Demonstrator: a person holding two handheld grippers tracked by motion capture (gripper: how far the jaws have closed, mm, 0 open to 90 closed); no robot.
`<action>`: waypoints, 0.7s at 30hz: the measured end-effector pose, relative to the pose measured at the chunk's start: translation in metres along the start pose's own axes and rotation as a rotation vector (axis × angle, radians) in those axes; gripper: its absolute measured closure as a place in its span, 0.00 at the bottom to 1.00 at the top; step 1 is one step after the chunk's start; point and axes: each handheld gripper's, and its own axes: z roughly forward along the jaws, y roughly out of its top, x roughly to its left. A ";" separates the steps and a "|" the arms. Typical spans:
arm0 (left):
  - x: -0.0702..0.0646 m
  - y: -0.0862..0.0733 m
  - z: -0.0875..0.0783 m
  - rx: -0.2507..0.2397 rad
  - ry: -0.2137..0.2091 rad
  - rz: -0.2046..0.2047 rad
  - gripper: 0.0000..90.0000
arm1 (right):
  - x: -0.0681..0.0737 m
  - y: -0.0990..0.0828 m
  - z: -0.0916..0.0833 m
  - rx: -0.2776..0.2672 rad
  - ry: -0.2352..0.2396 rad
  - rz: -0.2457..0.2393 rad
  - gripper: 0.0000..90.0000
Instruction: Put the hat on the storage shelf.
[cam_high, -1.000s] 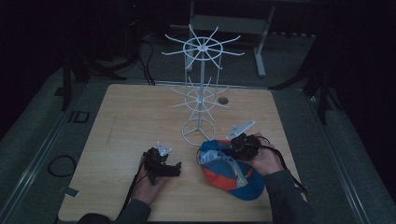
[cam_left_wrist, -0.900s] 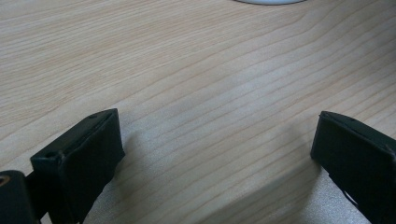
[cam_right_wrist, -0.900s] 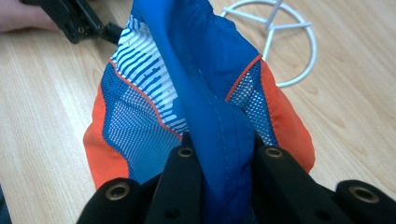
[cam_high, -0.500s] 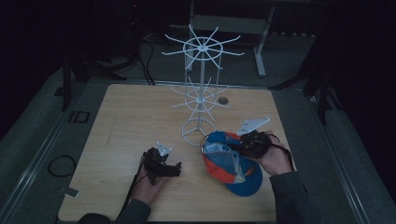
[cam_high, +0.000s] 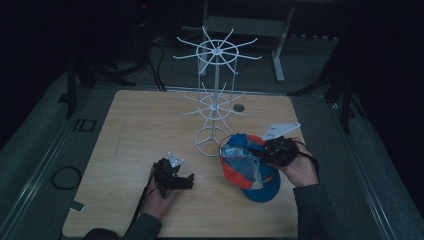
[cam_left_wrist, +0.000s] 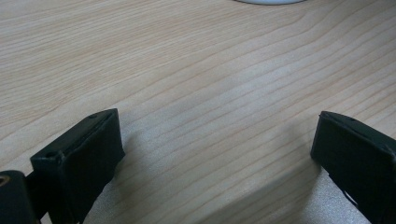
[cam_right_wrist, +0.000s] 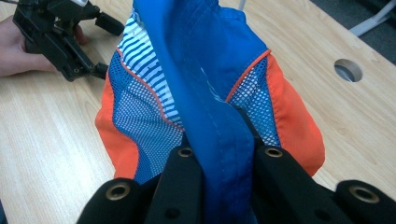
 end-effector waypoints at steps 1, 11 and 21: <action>0.000 0.000 0.000 0.000 0.000 0.000 0.03 | -0.001 0.000 -0.001 -0.004 -0.002 0.002 0.94; 0.000 0.000 0.000 0.000 0.000 0.000 0.03 | -0.006 -0.002 -0.013 -0.030 -0.022 0.026 0.94; 0.000 0.000 0.000 0.000 0.000 0.000 0.03 | -0.010 -0.004 -0.022 -0.060 -0.041 0.048 0.94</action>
